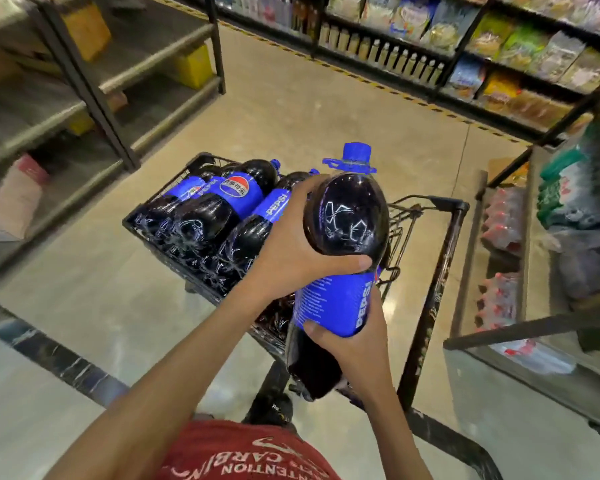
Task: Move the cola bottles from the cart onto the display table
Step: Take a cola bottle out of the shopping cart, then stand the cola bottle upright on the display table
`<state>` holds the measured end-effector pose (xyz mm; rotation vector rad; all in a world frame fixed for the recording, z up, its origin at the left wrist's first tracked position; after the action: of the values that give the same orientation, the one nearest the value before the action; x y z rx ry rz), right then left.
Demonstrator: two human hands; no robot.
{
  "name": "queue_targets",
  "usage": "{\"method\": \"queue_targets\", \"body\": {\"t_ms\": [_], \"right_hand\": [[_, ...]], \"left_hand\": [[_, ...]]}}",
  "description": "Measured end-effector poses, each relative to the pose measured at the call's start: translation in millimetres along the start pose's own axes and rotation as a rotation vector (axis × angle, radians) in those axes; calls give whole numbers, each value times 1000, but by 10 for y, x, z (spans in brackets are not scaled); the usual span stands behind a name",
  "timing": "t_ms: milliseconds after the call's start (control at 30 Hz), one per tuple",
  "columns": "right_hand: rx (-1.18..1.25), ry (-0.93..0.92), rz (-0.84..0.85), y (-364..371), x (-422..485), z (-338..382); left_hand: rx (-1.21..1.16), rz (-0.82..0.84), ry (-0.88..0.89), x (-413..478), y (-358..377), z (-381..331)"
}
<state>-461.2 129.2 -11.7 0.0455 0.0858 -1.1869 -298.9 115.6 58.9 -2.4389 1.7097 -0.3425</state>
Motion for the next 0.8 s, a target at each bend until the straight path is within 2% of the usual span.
{"method": "queue_targets", "body": {"t_ms": [300,500,800], "right_hand": [[-81,13,319,1659,-66,-79],[-180,-26,541,2946,-269,-166],[-172,-18,831,4500,-575,-160]], "left_hand": [[6,-408,-102,-825,-1753,477],[-20,-618,-140,-1567,-2954,815],[90,-793,-167,-2389,-4326,1038]]}}
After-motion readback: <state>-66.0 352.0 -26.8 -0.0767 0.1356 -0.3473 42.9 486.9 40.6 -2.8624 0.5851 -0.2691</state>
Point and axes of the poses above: each hand's wrist, its own x-axis towards the middle knuckle, its own y-axis out of the palm, z = x × y, the point moved 5 cm from there along x, towards the middle knuckle, and after that the axes turned 9 degrees about x, right-handed, at the moved point
